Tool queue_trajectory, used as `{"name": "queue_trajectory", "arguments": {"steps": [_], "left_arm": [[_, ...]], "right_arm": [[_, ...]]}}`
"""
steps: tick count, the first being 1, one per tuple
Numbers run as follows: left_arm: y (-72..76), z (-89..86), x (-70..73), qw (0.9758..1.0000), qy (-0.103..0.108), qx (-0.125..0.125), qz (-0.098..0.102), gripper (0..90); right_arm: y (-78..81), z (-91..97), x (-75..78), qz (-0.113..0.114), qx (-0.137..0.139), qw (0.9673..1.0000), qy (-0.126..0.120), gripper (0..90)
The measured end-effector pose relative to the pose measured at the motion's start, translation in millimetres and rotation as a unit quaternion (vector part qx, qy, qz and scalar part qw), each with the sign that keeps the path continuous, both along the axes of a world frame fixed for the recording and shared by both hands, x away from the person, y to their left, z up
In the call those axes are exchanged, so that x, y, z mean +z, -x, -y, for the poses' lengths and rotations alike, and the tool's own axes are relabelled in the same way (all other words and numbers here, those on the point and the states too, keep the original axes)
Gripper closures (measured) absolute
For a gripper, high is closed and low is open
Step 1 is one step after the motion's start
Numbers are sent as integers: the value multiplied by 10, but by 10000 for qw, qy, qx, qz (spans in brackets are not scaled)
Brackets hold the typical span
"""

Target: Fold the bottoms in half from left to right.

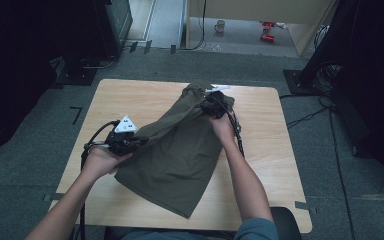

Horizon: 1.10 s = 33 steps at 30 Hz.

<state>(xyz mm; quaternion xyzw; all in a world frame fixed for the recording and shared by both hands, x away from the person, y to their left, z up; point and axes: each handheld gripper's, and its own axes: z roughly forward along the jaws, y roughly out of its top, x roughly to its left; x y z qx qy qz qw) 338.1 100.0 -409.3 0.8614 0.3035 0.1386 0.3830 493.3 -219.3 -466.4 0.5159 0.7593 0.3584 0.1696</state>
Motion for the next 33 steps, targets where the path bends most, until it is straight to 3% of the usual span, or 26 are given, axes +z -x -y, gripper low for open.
{"name": "queue_trajectory", "arguments": {"steps": [5,6,12,16,18,24,26,30,33], "left_arm": [[131,145,190,9994,195,-272,103,890],[158,187,240,9991,253,-317,105,890],[297,513,457,9945,585,-861,69,890],[337,749,382,9918,627,-1103,-139,890],[365,854,333,9892,723,-1236,-314,890],[460,1137,177,9845,694,-1519,-544,889],[472,1197,124,9837,674,-1557,-604,886],[484,1295,-5,9807,737,-1627,-795,883],[508,1343,-81,9789,723,-1698,-874,867]], "right_arm": [[10,25,144,116,-10,9999,-51,881],[35,40,213,248,-33,9997,-65,881],[61,110,379,348,-38,9994,-67,881],[67,218,405,304,-99,9995,-16,880],[68,282,386,210,-118,9997,41,878],[115,453,271,-5,-80,9991,420,877],[119,525,227,-241,-140,9986,444,874],[167,596,160,-153,-172,9990,381,863],[186,648,121,-262,-200,9987,377,815]]}}
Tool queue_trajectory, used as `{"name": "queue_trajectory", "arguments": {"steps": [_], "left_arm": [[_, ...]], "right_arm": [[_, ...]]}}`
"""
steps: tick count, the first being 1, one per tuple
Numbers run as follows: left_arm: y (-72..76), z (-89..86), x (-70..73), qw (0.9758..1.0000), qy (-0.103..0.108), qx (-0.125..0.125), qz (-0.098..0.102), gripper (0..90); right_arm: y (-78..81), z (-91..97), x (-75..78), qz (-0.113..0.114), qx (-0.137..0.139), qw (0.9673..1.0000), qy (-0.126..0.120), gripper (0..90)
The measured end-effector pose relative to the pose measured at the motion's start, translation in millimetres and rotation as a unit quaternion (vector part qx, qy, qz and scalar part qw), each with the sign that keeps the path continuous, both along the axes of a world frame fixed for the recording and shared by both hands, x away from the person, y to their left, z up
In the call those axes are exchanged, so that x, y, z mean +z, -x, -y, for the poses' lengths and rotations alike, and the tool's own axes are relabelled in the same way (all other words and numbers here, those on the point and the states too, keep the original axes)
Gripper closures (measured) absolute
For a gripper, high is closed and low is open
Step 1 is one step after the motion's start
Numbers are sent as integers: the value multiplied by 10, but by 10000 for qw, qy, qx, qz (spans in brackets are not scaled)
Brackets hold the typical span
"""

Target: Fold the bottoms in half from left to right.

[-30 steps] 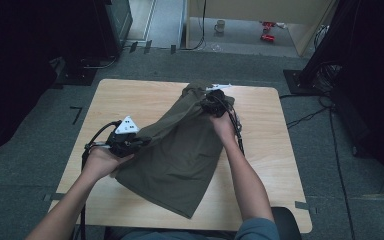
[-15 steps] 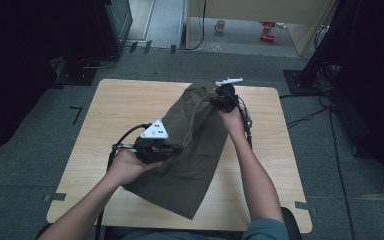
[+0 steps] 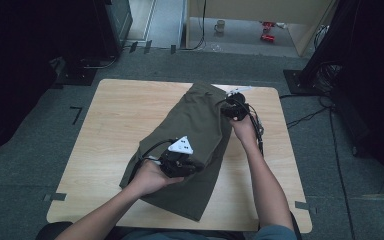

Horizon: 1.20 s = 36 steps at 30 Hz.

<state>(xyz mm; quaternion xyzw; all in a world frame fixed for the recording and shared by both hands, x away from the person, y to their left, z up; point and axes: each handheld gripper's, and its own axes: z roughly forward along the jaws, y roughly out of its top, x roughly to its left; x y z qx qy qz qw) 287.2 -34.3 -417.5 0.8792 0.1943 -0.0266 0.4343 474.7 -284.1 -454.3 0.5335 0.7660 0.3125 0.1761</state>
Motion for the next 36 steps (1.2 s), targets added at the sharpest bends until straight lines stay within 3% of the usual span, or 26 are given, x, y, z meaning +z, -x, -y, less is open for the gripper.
{"name": "queue_trajectory", "arguments": {"steps": [1,6,9,12,15,18,20,24,26,28,29,31,32,36], "left_arm": [[21,21,-27,10000,-13,-61,-14,836],[56,25,-14,9999,20,-146,59,690],[59,-12,11,9994,-84,-113,320,654],[12,-52,1,9993,-120,-65,347,648],[-83,-120,-5,9993,-196,-20,302,642],[-184,-212,-12,9986,-258,77,456,602],[-276,-299,-26,9985,-238,188,463,585],[-502,-538,-80,9981,-147,460,391,580],[-541,-584,-93,9979,-130,510,386,576],[-619,-665,-123,9972,-148,610,408,572],[-656,-701,-140,9968,-154,660,413,564],[-738,-770,-175,9963,-188,722,437,561],[-824,-835,-211,9953,-189,852,415,555],[-937,-916,-260,9940,-172,994,417,553]], "right_arm": [[8,24,-5,-70,-26,10000,-20,803],[35,74,49,-3,-38,10000,-71,760],[73,127,130,101,-78,9995,-278,728],[90,127,159,135,-31,9993,-349,722],[119,96,216,259,80,9988,-401,698],[164,14,319,547,263,9971,-455,670],[188,-30,358,621,350,9960,-531,659],[224,-108,373,575,535,9949,-636,639],[243,-143,366,494,612,9946,-681,632],[260,-162,357,511,636,9942,-694,632],[316,-187,327,718,676,9930,-645,633],[329,-197,316,699,703,9931,-631,631],[337,-205,289,547,733,9936,-659,618],[406,-209,216,649,709,9920,-815,617]]}}
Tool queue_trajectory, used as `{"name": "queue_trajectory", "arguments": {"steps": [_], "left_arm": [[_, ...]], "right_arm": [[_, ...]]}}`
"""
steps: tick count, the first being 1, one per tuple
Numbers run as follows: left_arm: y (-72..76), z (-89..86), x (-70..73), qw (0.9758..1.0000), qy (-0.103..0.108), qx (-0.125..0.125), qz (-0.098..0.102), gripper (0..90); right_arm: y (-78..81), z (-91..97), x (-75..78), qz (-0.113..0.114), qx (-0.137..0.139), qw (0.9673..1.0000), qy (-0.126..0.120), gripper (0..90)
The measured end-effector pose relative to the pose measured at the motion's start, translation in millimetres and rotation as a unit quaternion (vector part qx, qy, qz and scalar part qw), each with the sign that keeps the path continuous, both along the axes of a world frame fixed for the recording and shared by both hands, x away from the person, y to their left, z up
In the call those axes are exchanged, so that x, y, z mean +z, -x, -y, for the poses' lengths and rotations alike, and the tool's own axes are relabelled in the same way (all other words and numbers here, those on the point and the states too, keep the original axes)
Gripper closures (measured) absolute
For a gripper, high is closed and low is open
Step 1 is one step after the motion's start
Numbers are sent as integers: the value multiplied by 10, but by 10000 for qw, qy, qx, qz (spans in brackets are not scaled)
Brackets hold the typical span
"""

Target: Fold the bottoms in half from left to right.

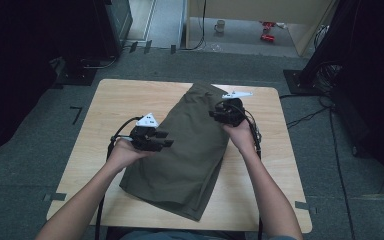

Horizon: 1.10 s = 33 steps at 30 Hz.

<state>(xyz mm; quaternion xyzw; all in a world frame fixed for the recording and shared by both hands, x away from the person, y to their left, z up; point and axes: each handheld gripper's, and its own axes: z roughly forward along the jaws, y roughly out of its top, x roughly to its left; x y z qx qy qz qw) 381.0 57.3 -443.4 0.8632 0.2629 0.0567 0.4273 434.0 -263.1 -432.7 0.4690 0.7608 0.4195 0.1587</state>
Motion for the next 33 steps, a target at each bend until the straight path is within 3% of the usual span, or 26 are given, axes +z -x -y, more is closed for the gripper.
{"name": "queue_trajectory", "arguments": {"steps": [1,4,5,14,19,21,25,31,33], "left_arm": [[-58,-46,-36,9999,102,116,57,548],[-115,-87,-69,9997,134,189,84,548],[-164,-113,-93,9996,47,242,110,546],[-309,-153,-183,9994,0,325,131,543],[-395,-154,-296,9995,5,304,49,536],[-427,-156,-361,9995,-79,313,-16,534],[-464,-166,-469,9989,-275,333,-181,523],[-458,-181,-587,9987,-365,327,-144,503],[-456,-189,-631,9987,-296,374,-173,503]], "right_arm": [[46,-21,-41,-39,55,10000,46,611],[100,-30,-81,-23,85,10000,36,604],[156,-30,-113,-24,112,9999,34,599],[412,46,-242,80,78,9999,95,544],[523,87,-358,74,41,9999,94,518],[576,99,-466,18,36,9999,119,508],[620,99,-543,18,29,9998,189,489],[663,104,-631,-64,-54,9993,370,477],[660,115,-676,-149,-64,9990,415,477]]}}
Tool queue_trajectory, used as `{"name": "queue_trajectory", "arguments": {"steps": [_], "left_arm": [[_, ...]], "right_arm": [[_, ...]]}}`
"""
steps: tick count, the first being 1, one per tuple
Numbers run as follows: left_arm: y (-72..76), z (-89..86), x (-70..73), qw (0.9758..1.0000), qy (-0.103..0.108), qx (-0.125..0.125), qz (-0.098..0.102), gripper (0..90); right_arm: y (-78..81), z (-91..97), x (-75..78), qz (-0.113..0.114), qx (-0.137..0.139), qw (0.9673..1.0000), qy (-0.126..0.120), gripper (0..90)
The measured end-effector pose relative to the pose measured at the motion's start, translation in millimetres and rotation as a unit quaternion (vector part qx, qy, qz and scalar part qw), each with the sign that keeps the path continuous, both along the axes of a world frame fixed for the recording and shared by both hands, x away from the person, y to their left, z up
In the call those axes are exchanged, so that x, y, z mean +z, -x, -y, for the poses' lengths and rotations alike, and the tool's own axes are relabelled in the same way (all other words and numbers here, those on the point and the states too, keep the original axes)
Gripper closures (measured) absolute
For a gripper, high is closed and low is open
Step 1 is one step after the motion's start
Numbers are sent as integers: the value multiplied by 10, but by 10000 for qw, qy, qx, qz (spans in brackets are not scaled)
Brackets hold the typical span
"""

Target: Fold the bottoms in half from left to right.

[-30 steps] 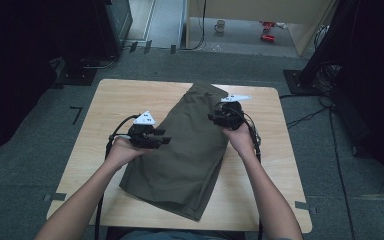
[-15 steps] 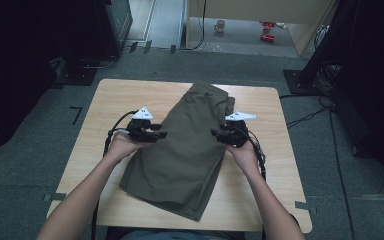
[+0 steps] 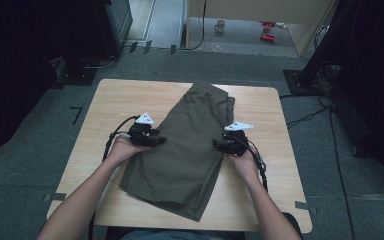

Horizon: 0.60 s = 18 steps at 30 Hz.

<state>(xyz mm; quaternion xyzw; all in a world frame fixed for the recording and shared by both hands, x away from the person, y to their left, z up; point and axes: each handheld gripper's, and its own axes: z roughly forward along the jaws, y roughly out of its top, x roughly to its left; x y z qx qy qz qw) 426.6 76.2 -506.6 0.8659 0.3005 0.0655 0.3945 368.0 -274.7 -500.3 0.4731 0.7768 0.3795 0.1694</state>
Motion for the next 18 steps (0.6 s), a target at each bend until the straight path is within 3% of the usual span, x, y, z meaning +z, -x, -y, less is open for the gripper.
{"name": "queue_trajectory", "arguments": {"steps": [5,9,18], "left_arm": [[48,16,-31,9999,-68,-1,98,499],[121,8,-60,9998,11,75,198,489],[285,-13,-41,9997,96,189,-76,486]], "right_arm": [[-38,21,-116,-28,-70,9997,243,471],[-56,25,-143,19,-68,9996,266,468],[-126,-73,-166,139,-160,9989,413,455]]}}
